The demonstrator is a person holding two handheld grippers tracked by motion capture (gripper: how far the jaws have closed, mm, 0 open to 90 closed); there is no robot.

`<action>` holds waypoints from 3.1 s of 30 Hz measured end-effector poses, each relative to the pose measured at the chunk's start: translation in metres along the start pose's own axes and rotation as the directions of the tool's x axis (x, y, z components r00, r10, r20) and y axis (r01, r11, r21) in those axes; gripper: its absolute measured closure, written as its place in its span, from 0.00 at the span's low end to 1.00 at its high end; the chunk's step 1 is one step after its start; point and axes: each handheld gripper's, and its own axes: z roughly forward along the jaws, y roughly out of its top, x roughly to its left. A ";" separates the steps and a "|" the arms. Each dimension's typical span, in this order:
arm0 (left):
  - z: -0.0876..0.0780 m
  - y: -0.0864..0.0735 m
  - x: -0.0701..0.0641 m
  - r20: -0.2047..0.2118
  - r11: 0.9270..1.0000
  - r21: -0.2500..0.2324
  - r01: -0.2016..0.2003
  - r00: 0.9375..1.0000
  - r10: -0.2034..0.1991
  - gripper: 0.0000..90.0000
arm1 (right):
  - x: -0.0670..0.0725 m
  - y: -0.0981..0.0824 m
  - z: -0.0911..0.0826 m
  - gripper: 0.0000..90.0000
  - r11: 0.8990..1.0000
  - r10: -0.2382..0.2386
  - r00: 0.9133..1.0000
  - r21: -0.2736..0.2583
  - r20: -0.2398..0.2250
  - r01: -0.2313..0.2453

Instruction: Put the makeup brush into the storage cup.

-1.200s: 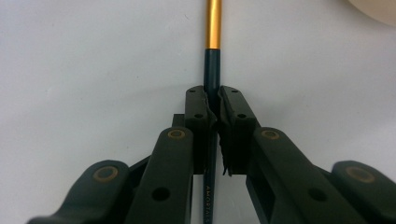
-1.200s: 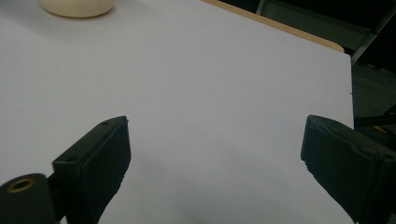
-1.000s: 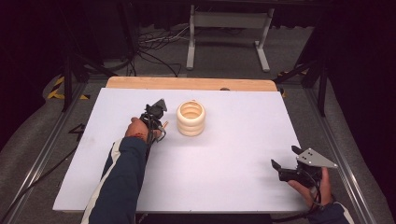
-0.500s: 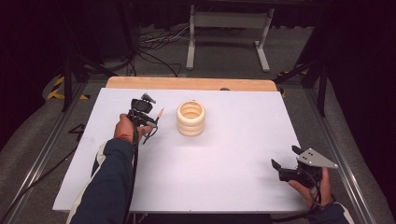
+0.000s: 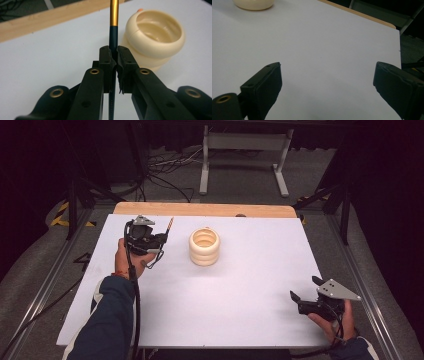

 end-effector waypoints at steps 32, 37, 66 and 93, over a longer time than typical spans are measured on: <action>-0.018 0.005 -0.017 0.088 0.931 -0.354 -0.088 0.988 0.126 0.92 | 0.001 0.000 0.002 0.10 1.000 -0.002 1.000 -0.003 -0.009 0.002; -0.016 0.010 -0.021 0.093 0.911 -0.399 -0.103 0.984 0.152 0.92 | 0.001 0.000 0.001 0.09 1.000 -0.001 1.000 -0.009 -0.011 0.001; 0.015 0.043 -0.049 0.146 0.861 -0.486 -0.150 0.957 0.249 0.92 | 0.000 0.001 -0.004 0.08 0.998 -0.003 1.000 -0.064 -0.021 0.002; 0.066 0.041 -0.056 0.202 0.888 -0.444 -0.120 0.952 0.230 0.92 | 0.000 0.001 -0.003 0.08 0.998 -0.011 1.000 -0.064 -0.028 0.009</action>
